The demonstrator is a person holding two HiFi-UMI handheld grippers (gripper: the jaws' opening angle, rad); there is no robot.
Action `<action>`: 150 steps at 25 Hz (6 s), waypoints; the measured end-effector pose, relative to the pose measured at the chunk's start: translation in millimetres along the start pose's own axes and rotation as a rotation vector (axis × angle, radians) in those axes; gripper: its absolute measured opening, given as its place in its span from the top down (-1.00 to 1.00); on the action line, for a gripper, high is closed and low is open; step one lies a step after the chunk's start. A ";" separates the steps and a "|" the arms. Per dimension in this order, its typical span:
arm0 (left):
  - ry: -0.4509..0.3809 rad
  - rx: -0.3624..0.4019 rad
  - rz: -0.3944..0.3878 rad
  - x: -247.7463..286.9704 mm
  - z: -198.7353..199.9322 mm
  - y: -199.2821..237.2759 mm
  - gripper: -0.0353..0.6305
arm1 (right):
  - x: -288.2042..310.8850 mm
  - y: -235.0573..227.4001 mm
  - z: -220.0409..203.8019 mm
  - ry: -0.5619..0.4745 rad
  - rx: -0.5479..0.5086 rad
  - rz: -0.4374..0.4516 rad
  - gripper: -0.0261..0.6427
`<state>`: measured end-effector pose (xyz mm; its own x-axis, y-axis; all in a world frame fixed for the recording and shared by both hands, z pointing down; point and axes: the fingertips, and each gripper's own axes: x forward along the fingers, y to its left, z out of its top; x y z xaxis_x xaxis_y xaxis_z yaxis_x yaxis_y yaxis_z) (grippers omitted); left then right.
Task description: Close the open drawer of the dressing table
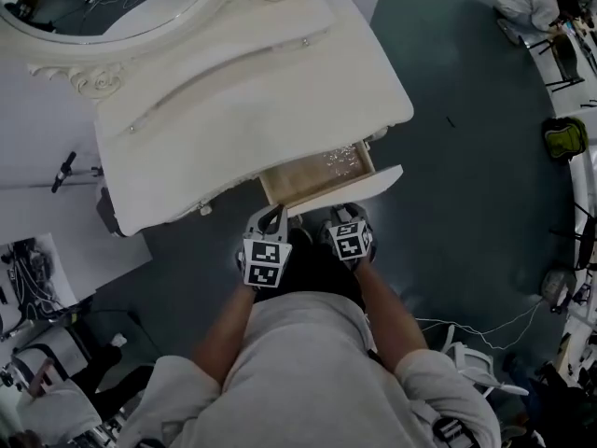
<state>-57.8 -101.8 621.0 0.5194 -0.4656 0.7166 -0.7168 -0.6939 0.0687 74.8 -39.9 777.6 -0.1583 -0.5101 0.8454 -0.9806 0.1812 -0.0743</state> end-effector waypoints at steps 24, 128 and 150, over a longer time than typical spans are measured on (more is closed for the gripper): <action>-0.018 -0.142 0.167 -24.1 -42.5 8.6 0.87 | 2.5 8.2 3.6 -0.066 -0.075 0.025 0.51; 0.007 -0.258 0.250 -25.3 -57.2 112.2 0.87 | 54.6 0.9 78.6 0.007 -0.316 -0.073 0.51; 0.005 -0.297 0.267 -21.4 -58.4 132.4 0.87 | 64.7 -0.3 93.2 0.018 -0.329 -0.081 0.51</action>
<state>-191.0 -151.6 655.4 0.2947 -0.6052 0.7395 -0.9300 -0.3594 0.0765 54.1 -151.3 783.1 -0.0766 -0.5195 0.8511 -0.8997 0.4039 0.1655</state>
